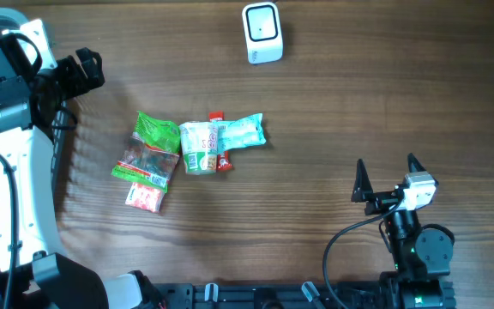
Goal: Scan the item barcode
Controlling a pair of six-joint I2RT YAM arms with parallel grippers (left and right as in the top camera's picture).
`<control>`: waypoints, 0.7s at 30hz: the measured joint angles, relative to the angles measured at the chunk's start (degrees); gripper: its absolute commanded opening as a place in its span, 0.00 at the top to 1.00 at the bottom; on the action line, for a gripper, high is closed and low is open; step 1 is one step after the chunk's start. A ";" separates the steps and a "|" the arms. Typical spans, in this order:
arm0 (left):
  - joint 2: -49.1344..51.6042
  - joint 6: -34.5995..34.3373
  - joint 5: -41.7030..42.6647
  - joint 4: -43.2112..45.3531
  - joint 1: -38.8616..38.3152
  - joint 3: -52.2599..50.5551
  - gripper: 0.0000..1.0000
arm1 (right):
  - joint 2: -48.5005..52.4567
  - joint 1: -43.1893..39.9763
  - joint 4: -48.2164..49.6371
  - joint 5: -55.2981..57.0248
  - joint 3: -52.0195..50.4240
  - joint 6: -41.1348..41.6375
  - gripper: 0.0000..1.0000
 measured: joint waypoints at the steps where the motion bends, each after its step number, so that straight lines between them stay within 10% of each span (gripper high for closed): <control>1: 0.00 0.00 0.00 0.00 0.00 0.00 0.00 | 0.00 0.00 0.00 0.00 0.00 0.02 0.00; 21: 0.00 0.00 0.00 0.00 0.00 0.00 0.00 | 0.00 0.00 0.00 -0.02 0.00 0.02 0.00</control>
